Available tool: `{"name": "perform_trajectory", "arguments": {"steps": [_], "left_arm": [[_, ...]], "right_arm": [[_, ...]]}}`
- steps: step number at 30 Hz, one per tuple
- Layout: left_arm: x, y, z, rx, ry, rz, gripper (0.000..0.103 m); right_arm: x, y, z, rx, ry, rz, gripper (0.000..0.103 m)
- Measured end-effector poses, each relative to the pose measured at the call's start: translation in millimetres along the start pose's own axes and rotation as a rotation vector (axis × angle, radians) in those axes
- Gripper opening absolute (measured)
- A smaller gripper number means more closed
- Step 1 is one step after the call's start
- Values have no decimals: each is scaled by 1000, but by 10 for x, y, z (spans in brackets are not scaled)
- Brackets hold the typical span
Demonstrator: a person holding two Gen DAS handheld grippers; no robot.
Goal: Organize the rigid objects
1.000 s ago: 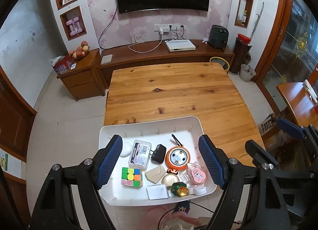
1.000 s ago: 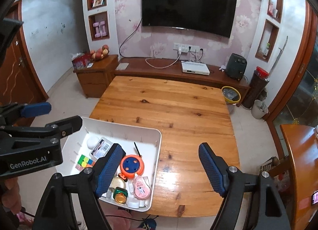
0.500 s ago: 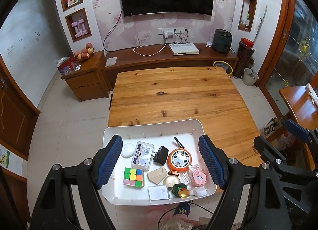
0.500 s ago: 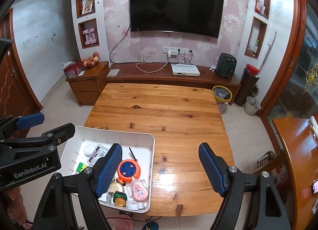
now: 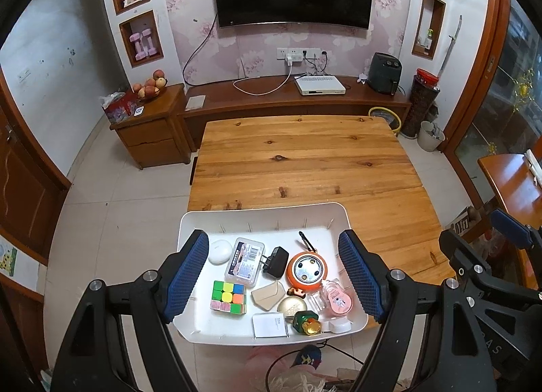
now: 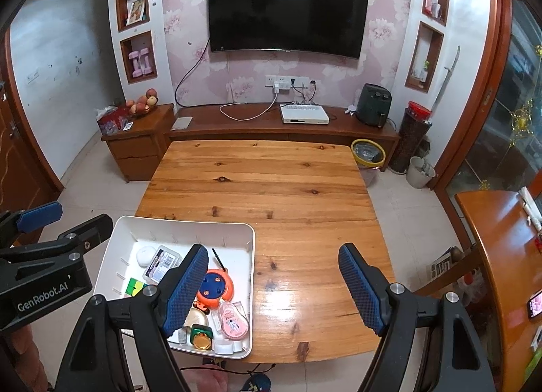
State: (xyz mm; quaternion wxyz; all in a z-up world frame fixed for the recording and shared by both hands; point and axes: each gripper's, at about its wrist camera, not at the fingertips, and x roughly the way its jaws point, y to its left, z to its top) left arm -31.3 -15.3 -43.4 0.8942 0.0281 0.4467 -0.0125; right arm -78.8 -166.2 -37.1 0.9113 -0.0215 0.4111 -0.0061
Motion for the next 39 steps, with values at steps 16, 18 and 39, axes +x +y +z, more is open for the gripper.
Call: {"name": "perform_trajectory", "arguments": {"steps": [16, 18, 39], "left_arm": [[-15, 7, 0, -10, -3, 22, 82], [-9, 20, 4, -13, -1, 25, 82], [46, 46, 56, -36, 2, 44, 81]], "right_arm": [[-25, -19, 31, 6, -5, 3, 80], [-28, -22, 37, 3, -5, 1, 80], [34, -83, 154, -29, -10, 13, 80]]}}
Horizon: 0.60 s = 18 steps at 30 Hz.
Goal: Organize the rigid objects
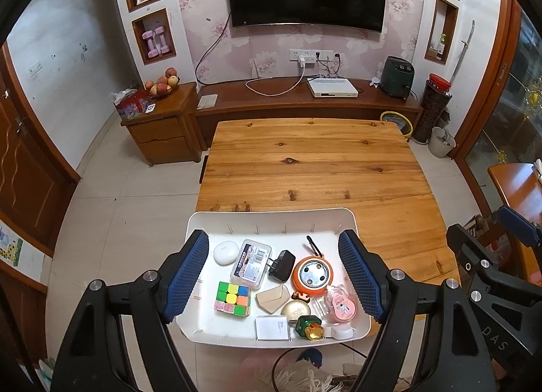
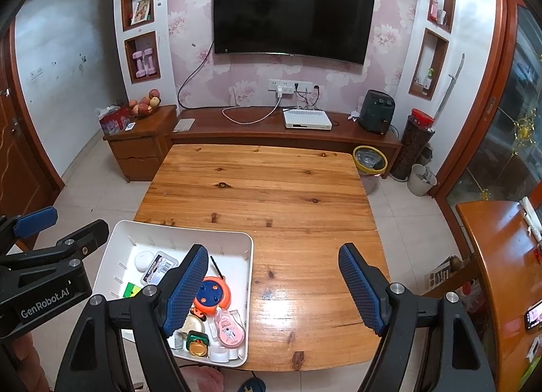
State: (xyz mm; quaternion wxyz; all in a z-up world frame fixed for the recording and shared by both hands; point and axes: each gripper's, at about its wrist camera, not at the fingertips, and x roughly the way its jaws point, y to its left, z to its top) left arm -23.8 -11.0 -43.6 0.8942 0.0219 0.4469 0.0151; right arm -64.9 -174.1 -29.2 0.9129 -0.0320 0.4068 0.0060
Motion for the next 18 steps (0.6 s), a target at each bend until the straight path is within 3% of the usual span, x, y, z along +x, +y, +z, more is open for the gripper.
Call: {"name": "perform_trajectory", "arguments": {"steps": [18], "left_arm": [[37, 4, 32, -3, 7, 2, 82]], "right_arm": [[58, 1, 20, -2, 3, 7, 80]]}}
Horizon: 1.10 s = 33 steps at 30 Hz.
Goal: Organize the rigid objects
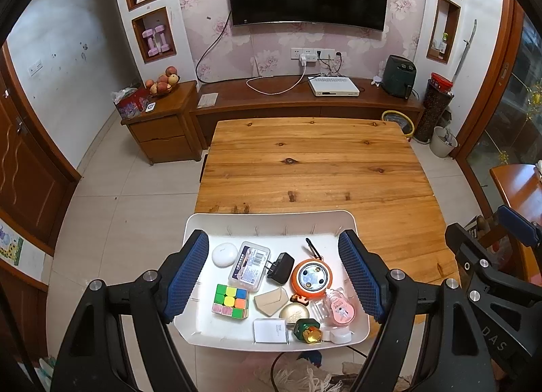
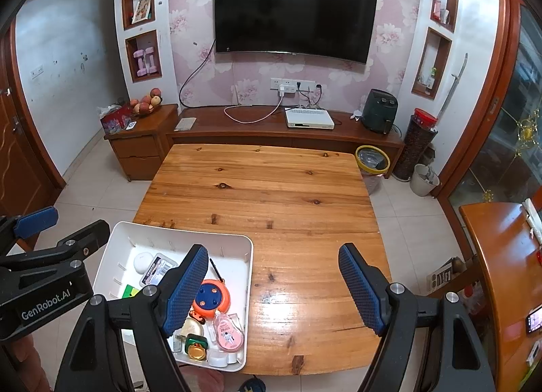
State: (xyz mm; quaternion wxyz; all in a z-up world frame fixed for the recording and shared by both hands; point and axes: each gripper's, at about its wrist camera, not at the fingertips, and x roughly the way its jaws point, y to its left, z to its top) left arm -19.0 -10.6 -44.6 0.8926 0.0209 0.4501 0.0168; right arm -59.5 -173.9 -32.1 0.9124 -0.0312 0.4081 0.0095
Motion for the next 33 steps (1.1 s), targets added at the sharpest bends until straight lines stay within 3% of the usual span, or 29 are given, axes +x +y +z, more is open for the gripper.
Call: {"name": "perform_trajectory", "arguments": {"steps": [33], "left_arm": [[63, 39, -11, -12, 9, 12, 82]], "right_arm": [[64, 34, -20, -8, 8, 9, 80]]}}
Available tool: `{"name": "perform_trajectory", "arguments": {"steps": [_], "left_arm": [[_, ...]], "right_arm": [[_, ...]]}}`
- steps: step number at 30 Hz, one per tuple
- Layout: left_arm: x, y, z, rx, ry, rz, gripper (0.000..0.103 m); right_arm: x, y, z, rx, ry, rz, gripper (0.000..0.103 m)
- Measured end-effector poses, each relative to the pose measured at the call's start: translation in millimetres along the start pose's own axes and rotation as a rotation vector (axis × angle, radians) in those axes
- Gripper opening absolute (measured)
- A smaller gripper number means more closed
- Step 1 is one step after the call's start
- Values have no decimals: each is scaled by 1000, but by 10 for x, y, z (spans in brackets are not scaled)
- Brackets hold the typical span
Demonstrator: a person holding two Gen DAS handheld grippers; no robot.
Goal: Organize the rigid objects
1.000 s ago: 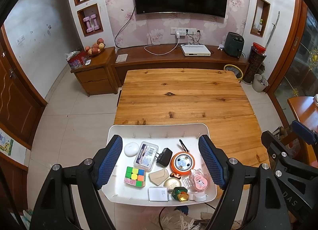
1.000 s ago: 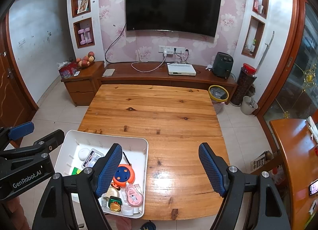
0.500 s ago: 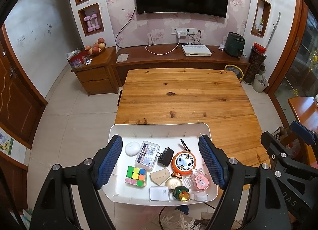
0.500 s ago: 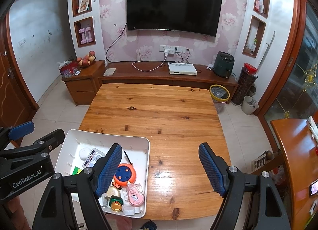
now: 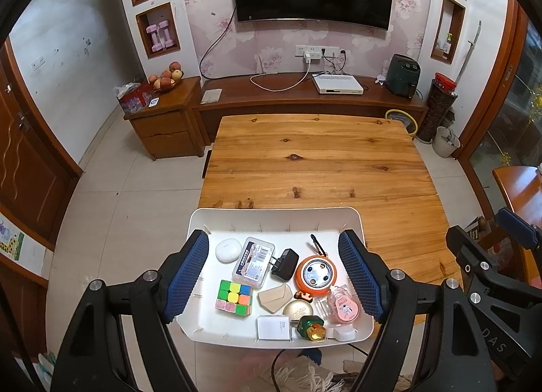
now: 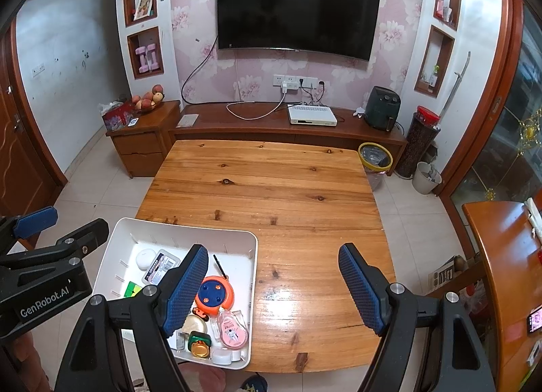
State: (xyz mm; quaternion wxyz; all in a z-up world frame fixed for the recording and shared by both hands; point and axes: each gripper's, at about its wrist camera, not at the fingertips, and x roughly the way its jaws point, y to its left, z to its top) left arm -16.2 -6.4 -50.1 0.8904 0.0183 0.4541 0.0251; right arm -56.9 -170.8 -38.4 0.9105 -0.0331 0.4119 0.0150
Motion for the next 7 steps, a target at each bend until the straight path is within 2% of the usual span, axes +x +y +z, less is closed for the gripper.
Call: {"name": "perform_trajectory", "arguments": {"steps": [7], "left_arm": [[31, -27, -33, -4, 10, 7, 81]], "right_arm": [[13, 7, -13, 0, 1, 2, 80]]}}
